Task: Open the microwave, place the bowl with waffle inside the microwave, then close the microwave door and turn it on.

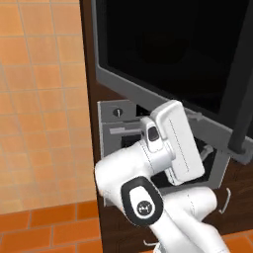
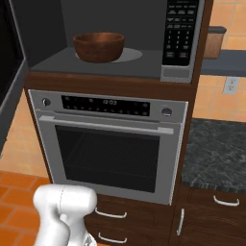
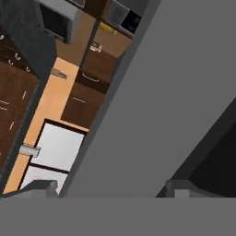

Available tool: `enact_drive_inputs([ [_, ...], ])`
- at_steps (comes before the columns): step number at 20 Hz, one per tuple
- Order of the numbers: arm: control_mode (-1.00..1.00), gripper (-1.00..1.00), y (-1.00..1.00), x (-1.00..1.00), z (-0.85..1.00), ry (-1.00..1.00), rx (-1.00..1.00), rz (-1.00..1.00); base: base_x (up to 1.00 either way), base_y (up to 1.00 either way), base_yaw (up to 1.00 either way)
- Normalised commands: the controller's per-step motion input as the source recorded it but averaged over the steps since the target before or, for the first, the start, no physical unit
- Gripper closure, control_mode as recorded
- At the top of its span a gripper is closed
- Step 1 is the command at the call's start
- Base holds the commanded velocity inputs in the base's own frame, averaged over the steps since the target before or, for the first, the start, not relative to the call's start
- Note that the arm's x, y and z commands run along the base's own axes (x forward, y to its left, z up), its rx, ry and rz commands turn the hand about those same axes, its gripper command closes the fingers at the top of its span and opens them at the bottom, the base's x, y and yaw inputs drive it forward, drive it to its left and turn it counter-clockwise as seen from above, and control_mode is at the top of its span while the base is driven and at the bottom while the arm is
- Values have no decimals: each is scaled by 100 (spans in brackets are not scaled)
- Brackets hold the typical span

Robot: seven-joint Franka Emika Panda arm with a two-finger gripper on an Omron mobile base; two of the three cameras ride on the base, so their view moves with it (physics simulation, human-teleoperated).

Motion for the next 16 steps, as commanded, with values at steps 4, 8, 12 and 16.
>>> enact_drive_inputs([
  [4, -100, -100, -98, 100, 87, 20, 19, 7, 0, 0, 0],
  [8, -100, -100, -81, 100, 90, 32, 22, 5, 0, 0, 0],
  [12, -100, -100, -85, 100, 29, 29, 18, 11, 0, 0, 0],
  [16, -100, -100, -76, 100, -11, 30, 7, 20, 0, 0, 0],
])
